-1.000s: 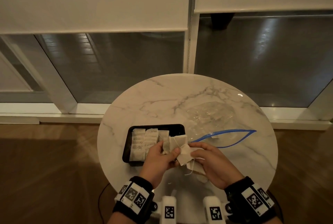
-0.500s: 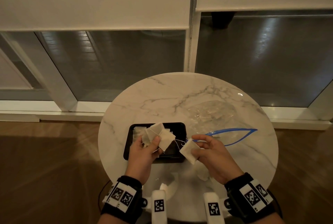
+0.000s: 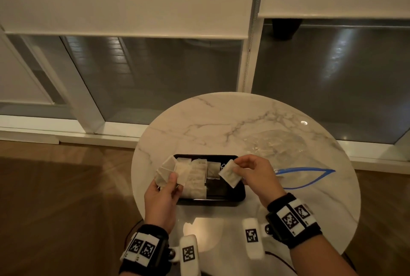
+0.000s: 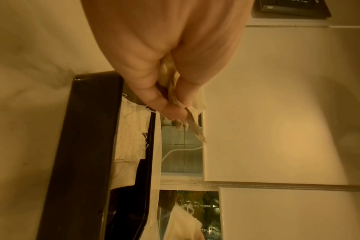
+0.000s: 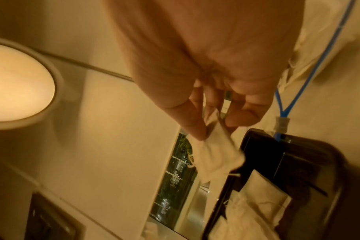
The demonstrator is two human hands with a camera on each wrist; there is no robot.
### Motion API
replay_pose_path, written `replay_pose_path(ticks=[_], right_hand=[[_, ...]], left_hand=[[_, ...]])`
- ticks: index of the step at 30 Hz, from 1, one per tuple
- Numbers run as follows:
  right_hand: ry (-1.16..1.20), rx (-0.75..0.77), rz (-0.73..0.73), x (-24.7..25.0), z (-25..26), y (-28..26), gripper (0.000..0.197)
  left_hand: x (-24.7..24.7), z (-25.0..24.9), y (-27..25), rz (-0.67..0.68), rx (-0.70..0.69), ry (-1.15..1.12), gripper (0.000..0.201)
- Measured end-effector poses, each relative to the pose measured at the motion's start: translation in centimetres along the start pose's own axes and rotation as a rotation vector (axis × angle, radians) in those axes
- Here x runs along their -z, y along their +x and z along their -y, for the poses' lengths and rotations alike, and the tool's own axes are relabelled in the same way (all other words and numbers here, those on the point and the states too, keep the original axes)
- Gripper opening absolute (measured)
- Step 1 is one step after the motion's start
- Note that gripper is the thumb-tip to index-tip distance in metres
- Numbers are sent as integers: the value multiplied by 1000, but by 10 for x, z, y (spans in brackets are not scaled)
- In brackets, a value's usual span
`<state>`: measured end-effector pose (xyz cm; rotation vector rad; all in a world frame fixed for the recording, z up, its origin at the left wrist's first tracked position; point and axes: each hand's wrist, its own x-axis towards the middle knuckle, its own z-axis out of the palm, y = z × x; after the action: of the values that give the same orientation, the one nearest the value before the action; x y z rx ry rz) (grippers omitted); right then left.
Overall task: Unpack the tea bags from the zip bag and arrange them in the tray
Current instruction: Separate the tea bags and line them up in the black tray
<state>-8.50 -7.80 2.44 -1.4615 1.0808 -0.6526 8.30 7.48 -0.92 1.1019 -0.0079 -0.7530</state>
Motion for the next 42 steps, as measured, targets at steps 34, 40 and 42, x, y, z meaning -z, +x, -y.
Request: replay_pose_path(ticks=[34,40,42], right_hand=[[-801,-203,-21,-68,-19,78,15],[-767,-249,-7,-71,-18,82,20],[-770,-255,-3,-72,-16,82,20]], left_hand=[[9,3,4,12,18,-4,19],[8,4,4,12,17,-6,20],[8,4,5,13,13,-1,19]])
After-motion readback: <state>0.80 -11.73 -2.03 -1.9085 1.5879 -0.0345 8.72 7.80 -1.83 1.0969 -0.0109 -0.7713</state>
